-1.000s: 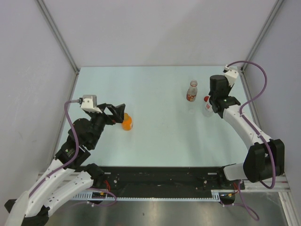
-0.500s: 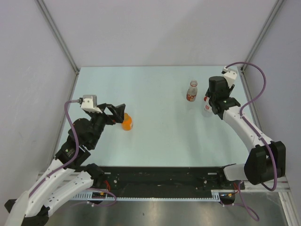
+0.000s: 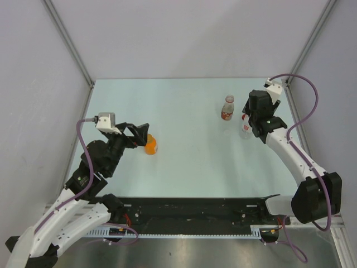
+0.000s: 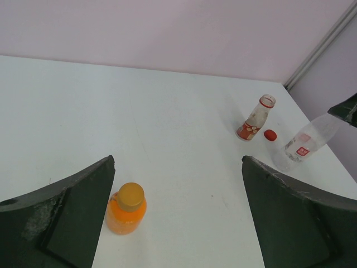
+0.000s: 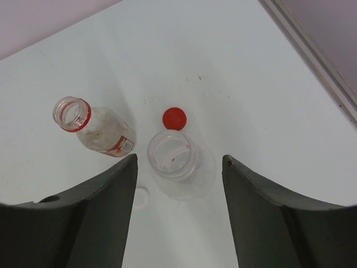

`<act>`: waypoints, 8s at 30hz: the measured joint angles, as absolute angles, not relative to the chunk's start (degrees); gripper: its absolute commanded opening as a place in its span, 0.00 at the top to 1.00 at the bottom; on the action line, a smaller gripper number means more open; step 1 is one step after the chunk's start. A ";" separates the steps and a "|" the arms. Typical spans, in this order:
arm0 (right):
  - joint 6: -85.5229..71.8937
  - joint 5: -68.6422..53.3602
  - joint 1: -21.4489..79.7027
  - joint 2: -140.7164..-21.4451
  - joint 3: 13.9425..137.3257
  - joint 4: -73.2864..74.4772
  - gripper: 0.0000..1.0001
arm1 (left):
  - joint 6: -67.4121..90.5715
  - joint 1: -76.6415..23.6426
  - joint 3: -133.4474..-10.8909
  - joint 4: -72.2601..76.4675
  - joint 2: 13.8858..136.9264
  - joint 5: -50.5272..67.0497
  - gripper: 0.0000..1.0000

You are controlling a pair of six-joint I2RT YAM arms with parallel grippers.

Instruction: Unscrew the bottle caps

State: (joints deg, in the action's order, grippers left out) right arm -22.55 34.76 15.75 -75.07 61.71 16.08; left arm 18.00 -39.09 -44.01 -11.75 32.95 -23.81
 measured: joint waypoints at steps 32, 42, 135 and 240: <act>-18.70 20.53 60.88 -81.69 62.17 2.98 0.24 | 30.02 -16.91 -49.15 -31.03 40.47 -23.09 0.00; -18.39 6.68 58.26 -96.57 65.84 -16.05 0.22 | 39.29 -12.67 -44.42 -37.10 37.39 -17.26 0.00; -43.05 -26.52 44.40 -66.00 65.23 -7.77 1.00 | 24.45 -28.38 -45.23 20.78 53.23 54.68 0.06; -37.28 21.45 58.81 -63.33 69.30 11.68 0.57 | -4.54 -52.93 -47.40 2.17 54.33 1.56 1.00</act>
